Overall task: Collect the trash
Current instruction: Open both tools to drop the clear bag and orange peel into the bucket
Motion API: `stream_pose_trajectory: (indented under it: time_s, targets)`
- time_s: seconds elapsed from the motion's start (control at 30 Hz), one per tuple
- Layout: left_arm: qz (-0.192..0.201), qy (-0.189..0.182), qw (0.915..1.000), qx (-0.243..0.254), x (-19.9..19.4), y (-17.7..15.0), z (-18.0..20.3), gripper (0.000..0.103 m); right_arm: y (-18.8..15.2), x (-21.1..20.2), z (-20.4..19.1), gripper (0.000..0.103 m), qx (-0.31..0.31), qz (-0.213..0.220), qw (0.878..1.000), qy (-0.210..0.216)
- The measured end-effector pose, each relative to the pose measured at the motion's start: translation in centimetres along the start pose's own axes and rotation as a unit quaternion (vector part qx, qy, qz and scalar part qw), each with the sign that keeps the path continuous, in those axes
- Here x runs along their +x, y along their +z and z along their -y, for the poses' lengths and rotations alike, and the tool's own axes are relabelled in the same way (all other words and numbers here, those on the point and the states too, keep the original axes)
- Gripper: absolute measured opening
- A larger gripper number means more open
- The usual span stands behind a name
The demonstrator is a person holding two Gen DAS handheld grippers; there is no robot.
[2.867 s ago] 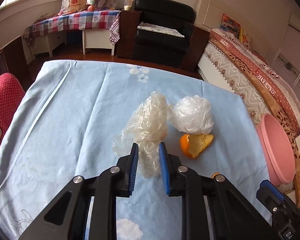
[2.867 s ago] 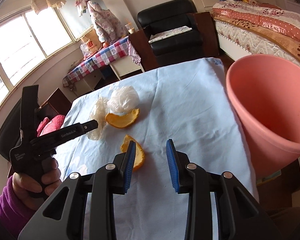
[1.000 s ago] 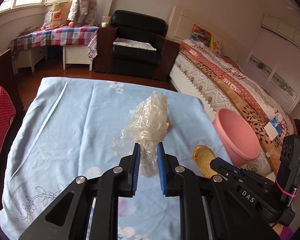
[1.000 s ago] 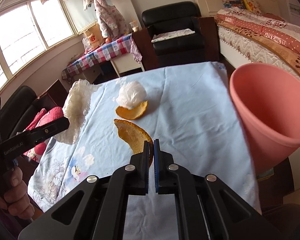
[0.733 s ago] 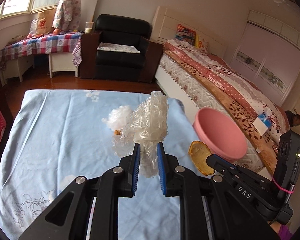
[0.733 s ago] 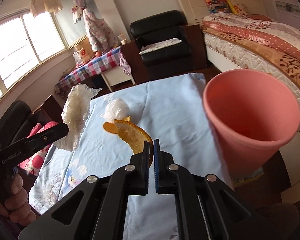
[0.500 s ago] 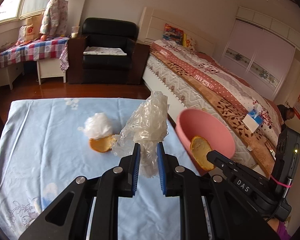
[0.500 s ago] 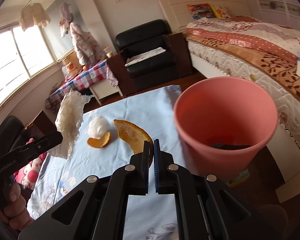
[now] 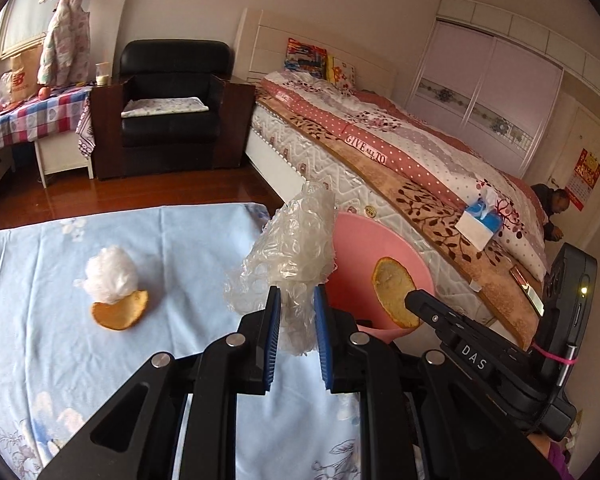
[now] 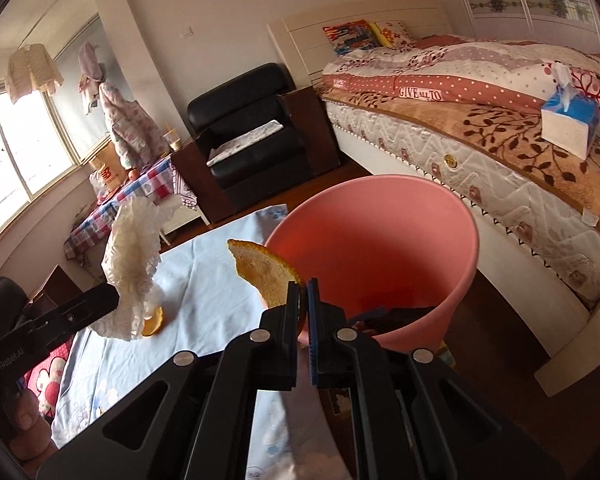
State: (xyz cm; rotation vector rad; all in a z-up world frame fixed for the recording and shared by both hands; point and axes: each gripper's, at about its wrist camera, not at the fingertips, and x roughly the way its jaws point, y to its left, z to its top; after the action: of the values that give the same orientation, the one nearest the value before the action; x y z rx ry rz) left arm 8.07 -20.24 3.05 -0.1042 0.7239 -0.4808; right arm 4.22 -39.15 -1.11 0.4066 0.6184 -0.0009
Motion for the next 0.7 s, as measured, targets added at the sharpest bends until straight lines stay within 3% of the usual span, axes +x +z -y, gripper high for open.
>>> stream_pose_trajectory:
  time_s: [0.7]
  targets:
    - [-0.066, 0.001, 0.9974, 0.03, 9.1, -0.7, 4.9, 0.016, 1.4, 2.3, 4.5, 0.005, 0.013, 0.001, 0.999, -0.042]
